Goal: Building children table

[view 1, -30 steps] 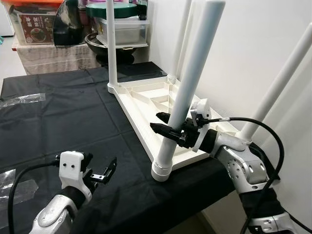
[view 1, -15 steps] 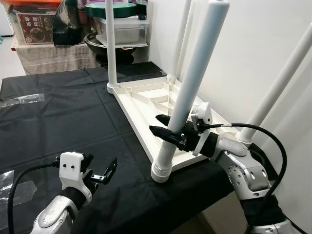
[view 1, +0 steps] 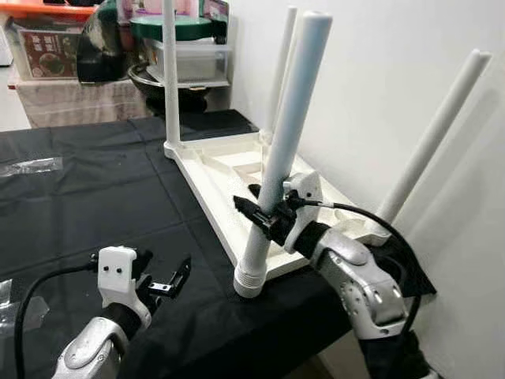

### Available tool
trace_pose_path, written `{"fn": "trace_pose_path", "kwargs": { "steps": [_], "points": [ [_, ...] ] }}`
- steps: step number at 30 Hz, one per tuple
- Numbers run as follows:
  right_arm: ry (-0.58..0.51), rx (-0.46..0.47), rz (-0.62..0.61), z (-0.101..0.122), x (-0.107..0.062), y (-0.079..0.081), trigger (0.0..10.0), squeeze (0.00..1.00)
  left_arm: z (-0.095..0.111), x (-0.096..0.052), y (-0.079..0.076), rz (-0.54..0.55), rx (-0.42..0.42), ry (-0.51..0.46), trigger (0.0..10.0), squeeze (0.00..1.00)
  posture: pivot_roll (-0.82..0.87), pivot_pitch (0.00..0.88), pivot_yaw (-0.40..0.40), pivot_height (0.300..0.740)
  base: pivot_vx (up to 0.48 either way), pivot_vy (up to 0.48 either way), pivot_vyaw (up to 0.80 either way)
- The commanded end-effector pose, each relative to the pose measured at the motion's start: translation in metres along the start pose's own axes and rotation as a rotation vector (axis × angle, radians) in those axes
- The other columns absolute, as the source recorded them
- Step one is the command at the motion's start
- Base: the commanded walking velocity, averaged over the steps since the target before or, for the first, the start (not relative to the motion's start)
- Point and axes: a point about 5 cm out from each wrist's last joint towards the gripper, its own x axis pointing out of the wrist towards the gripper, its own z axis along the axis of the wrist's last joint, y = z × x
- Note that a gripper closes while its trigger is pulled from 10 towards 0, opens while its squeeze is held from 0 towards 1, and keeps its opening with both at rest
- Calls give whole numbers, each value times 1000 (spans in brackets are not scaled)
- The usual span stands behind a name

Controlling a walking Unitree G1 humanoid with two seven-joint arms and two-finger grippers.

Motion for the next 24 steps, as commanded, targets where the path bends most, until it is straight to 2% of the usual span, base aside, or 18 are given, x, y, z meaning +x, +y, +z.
{"fn": "trace_pose_path", "kwargs": {
  "steps": [1,2,3,7,14,17,24],
  "points": [
    [246,65,-156,-51,-12,-19,10000,0,-1,-1,1,8,-1,5,10000,0,106,0,-125,740,0,0,0],
    [237,59,-207,-51,-14,-23,10000,0,-1,-1,2,11,2,6,10000,0,106,0,-127,740,0,0,0],
    [237,59,-207,-51,-14,-23,10000,0,-1,-1,2,11,2,6,10000,0,106,0,-127,740,0,0,0],
    [228,-24,-422,-43,-19,-40,10000,0,-1,1,4,21,11,0,10000,0,105,0,-125,740,0,0,0],
    [224,-67,-509,-35,-16,-41,10000,0,1,3,5,31,22,-9,10000,0,108,0,-125,740,0,0,0],
    [220,-52,-608,-34,-19,-44,10000,0,1,3,7,43,26,-12,10000,0,106,0,-122,740,0,0,0],
    [213,-11,-706,-33,-20,-48,10000,0,1,5,6,47,25,-14,10000,0,100,0,-116,740,0,0,0]
  ]
}}
